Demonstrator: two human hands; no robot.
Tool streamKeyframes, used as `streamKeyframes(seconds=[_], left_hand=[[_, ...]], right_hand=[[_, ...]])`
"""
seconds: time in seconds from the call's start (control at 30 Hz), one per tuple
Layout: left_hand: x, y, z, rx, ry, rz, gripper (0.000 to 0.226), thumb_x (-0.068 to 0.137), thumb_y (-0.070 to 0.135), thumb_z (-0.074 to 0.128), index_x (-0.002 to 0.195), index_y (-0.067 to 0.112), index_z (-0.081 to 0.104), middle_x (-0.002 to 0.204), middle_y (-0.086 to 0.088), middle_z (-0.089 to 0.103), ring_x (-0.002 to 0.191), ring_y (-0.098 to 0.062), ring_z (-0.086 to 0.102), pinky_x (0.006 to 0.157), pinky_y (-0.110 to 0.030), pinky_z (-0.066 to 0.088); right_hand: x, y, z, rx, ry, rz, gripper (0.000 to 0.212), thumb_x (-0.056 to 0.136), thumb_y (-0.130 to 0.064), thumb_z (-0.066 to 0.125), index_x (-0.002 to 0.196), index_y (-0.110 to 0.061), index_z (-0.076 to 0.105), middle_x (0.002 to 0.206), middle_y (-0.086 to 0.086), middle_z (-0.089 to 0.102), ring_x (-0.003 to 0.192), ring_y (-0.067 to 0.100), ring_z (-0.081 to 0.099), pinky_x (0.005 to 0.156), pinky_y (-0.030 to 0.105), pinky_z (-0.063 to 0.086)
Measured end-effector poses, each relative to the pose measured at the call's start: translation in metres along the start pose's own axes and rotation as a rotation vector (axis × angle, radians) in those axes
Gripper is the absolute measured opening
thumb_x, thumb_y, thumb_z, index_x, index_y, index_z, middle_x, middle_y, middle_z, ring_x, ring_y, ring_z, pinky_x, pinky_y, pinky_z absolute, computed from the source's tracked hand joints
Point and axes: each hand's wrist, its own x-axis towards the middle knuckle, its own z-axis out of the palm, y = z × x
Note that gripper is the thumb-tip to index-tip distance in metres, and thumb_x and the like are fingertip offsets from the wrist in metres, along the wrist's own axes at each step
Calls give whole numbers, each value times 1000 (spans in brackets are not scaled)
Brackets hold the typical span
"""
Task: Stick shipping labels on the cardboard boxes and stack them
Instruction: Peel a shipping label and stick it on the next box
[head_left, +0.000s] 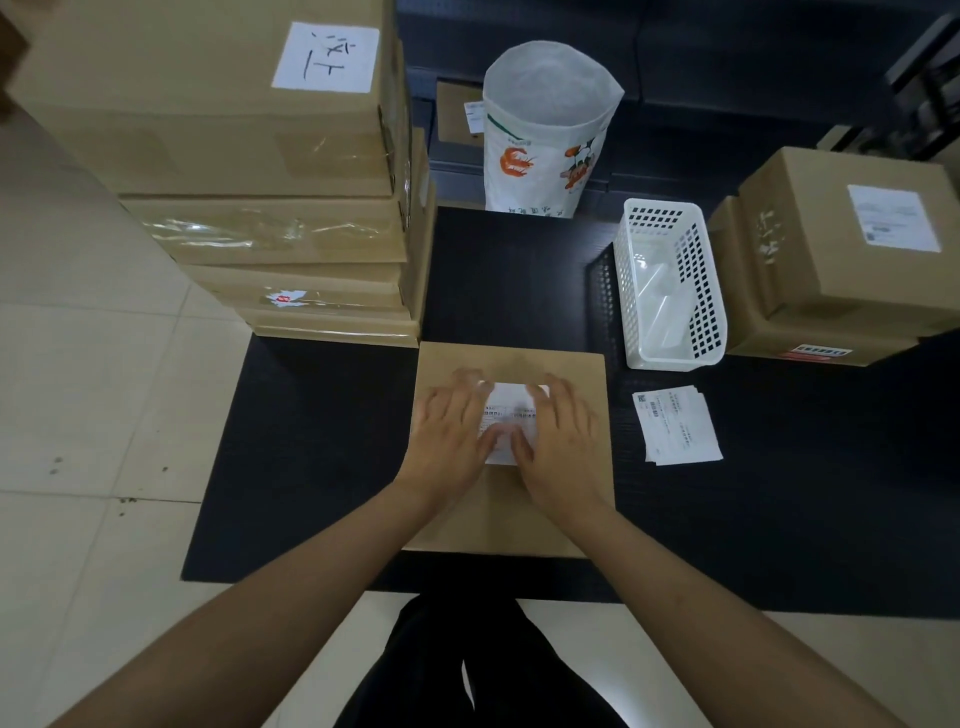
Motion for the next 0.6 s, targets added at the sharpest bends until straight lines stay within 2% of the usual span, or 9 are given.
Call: streamKeyframes(seconds=[0.1,0.17,0.2,0.3,0.47,0.6], left_hand=[[3,1,-2,57,-215,132,67,96,47,8,149,12,27,156,-6,27,147,-20,12,117,-39,1],[3,-7,1,65,-305,146,73,93,57,-1,152,16,10,161,0,7,147,-12,-10,117,-38,-12],[2,-11,3,72,-329,164,74,92,59,-3,153,17,6,161,1,2,146,-11,-14,117,-37,-14],[-1,-17,9,99,-341,211,76,92,59,-6,153,15,4,161,-1,1,147,-13,-11,117,-38,-13],[-3,-13,9,59,-322,146,69,93,57,-2,151,19,1,160,3,-3,146,-9,-11,117,-41,-14],[-9,-10,13,74,-281,120,70,95,53,-11,152,16,6,160,0,4,147,-11,-6,118,-38,-13]], right_hand=[[5,4,9,-12,-123,-145,57,94,-32,33,144,-6,40,153,12,35,143,25,21,117,38,11],[5,12,13,-64,-224,-176,61,96,-36,24,150,-7,24,158,9,23,148,24,9,118,38,0],[4,17,15,-88,-269,-189,63,97,-40,20,151,-8,15,159,6,15,148,22,3,118,38,-4],[2,26,19,-131,-317,-218,70,97,-54,7,152,-10,11,160,1,5,149,20,-2,119,41,-6],[1,27,18,-136,-281,-198,70,97,-53,13,153,-12,17,161,0,11,149,16,-2,118,42,-14],[-1,23,19,-138,-205,-146,67,99,-52,12,151,-12,25,158,0,23,148,13,6,118,45,-9]])
